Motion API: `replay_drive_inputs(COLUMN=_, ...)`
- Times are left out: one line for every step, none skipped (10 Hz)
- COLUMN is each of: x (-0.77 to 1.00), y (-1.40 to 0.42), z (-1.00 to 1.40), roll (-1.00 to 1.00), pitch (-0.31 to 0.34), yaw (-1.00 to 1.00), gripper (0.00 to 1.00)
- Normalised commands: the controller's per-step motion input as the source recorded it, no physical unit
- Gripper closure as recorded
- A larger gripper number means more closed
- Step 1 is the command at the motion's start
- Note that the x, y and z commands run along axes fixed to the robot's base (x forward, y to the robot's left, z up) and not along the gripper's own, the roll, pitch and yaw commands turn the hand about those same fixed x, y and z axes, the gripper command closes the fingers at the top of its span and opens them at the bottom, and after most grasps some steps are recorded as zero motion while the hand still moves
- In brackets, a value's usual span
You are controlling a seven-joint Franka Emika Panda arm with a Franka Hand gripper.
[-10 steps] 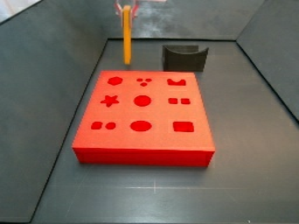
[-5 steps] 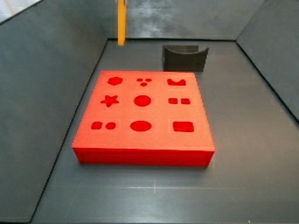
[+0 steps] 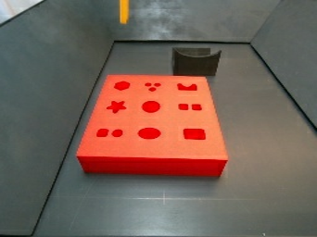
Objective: Pick up the square-circle object. Move up. Rotate the square-circle object. Place the square-circle object on the fixture. Regrasp the square-circle object. Move to above the board. Insert the square-circle object.
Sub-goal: Move to above the board.
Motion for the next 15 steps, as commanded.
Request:
replay_drive_inputs(x=-0.03, y=0.05, z=1.00, roll=0.05, pitch=0.077, yaw=0.01, gripper=1.00)
replay_drive_inputs(x=-0.02, y=0.05, z=1.00, roll=0.04, pitch=0.080, yaw=0.01, gripper=1.00)
replay_drive_inputs(x=-0.01, y=0.04, z=1.00, roll=0.04, pitch=0.080, yaw=0.00, gripper=1.00)
replay_drive_inputs(x=-0.01, y=0.04, z=0.85, roll=0.03, pitch=0.082, yaw=0.00, gripper=1.00)
replay_drive_inputs(x=0.00, y=0.03, z=0.68, roll=0.03, pitch=0.080, yaw=0.00, gripper=1.00)
replay_drive_inputs(x=0.00, y=0.02, z=0.52, roll=0.03, pitch=0.082, yaw=-0.01, gripper=1.00)
replay_drive_inputs(x=0.01, y=0.01, z=0.30, roll=0.03, pitch=0.082, yaw=-0.01, gripper=1.00)
replay_drive_inputs(x=0.26, y=-1.00, z=-0.04, roll=-0.05, pitch=-0.146, yaw=-0.04, gripper=1.00)
replay_drive_inputs(x=0.26, y=-1.00, z=-0.07, roll=-0.05, pitch=-0.149, yaw=-0.04, gripper=1.00)
replay_drive_inputs(x=0.26, y=-1.00, z=-0.07, roll=-0.02, pitch=-0.128, yaw=0.01, gripper=1.00)
replay_drive_inputs(x=0.27, y=-1.00, z=-0.07, roll=-0.06, pitch=-0.068, yaw=0.01, gripper=1.00)
replay_drive_inputs(x=0.27, y=-1.00, z=-0.07, roll=-0.02, pitch=-0.022, yaw=0.01, gripper=1.00)
replay_drive_inputs(x=0.29, y=-1.00, z=-0.07, roll=0.00, pitch=0.019, yaw=0.01, gripper=1.00)
replay_drive_inputs(x=0.30, y=-1.00, z=-0.06, roll=-0.02, pitch=0.031, yaw=0.01, gripper=1.00)
replay_drive_inputs(x=0.31, y=-1.00, z=-0.07, roll=0.00, pitch=0.026, yaw=0.01, gripper=1.00)
